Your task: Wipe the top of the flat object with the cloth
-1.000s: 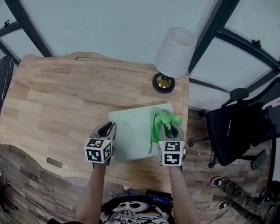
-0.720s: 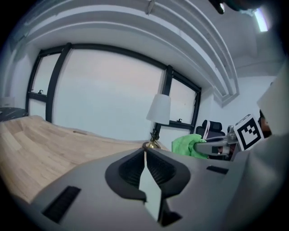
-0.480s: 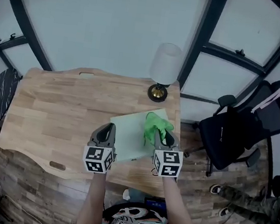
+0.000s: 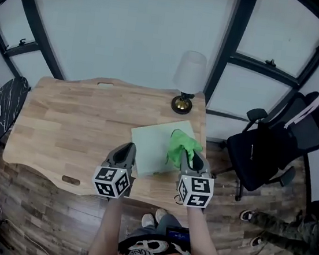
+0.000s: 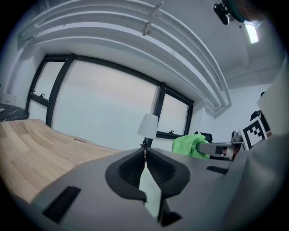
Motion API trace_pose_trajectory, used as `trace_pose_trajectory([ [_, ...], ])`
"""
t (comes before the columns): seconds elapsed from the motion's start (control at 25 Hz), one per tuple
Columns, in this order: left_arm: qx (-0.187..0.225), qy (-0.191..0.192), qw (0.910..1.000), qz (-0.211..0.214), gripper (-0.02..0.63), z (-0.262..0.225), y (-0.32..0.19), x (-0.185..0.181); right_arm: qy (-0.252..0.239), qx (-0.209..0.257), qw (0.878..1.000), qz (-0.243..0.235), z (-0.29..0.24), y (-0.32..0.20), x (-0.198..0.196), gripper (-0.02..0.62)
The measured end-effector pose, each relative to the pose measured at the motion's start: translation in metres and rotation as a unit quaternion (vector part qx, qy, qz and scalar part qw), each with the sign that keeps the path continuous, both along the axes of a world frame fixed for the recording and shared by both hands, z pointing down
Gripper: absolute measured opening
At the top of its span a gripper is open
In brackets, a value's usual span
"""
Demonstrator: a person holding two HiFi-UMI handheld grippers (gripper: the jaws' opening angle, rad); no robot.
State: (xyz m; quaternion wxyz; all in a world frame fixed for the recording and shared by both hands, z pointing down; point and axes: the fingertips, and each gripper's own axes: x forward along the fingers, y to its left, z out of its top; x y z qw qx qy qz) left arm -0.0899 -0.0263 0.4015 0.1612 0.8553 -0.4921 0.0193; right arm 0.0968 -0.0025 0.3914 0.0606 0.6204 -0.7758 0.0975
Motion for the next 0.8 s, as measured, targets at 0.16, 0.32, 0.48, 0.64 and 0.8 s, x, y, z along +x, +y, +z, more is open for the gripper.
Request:
trace_pose_trajectory([
  [0.16,-0.007,0.011,0.9999,0.010,0.011,-0.004,0.016,0.006,-0.044,0.000,0.999,0.004,-0.008,0.018,0.002,0.074],
  [0.32,-0.006,0.026,0.9996,0.013,0.009,-0.014,0.032,0.015,-0.055,0.017,0.998,0.004,-0.024,0.039,0.007,0.074],
  [0.48,-0.002,0.062,0.9977,0.029,0.008,-0.028,0.055,0.027,-0.077,0.038,0.996,0.008,-0.040,0.067,0.017,0.074],
  [0.64,0.006,0.031,0.9993,0.019,0.008,-0.033,0.086,0.031,-0.077,0.044,0.996,0.010,-0.044,0.096,0.023,0.074],
  [0.8,0.034,-0.020,0.9985,-0.038,0.008,-0.038,0.115,0.011,-0.077,0.043,0.996,0.003,-0.040,0.121,0.020,0.074],
])
